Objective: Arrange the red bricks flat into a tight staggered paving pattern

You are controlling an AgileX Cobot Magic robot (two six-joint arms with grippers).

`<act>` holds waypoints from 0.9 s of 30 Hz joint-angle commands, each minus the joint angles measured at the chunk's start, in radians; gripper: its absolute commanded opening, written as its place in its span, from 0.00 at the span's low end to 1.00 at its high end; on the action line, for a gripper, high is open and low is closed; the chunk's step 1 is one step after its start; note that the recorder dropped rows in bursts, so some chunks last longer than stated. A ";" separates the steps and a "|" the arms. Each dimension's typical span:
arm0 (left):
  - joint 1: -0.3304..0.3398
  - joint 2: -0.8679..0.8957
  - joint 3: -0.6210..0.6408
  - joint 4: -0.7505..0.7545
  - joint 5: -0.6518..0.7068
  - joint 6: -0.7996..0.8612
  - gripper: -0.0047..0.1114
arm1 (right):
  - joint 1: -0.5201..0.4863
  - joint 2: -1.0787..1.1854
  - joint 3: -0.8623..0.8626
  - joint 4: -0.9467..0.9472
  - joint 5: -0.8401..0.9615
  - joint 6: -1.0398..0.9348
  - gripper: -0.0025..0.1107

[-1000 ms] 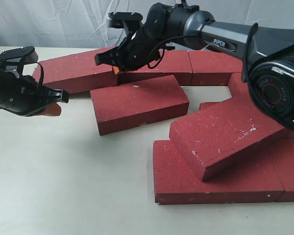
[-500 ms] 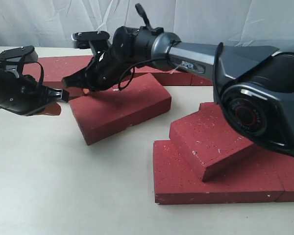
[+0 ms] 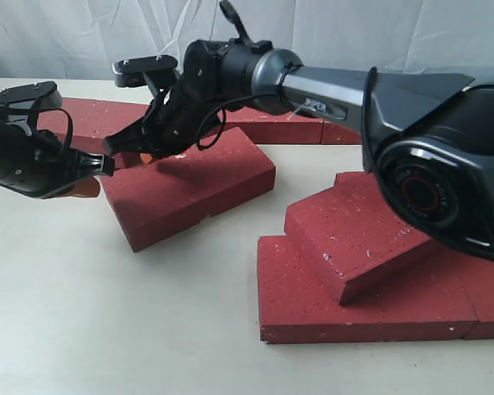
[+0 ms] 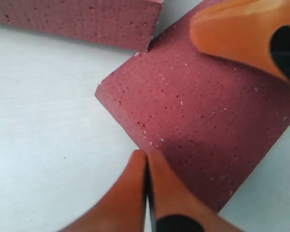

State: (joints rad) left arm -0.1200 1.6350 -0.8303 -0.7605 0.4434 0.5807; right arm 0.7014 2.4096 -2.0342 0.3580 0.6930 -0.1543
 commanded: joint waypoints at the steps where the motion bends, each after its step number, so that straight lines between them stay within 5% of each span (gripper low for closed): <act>1: -0.009 0.000 0.005 0.018 -0.008 0.003 0.04 | -0.052 -0.055 -0.008 -0.050 0.127 0.003 0.02; 27: -0.009 0.000 0.005 0.017 0.001 0.003 0.04 | -0.185 -0.032 -0.001 -0.375 0.457 0.263 0.02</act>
State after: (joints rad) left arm -0.1200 1.6350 -0.8303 -0.7439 0.4444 0.5807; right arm 0.5381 2.3749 -2.0359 0.0070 1.1145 0.1012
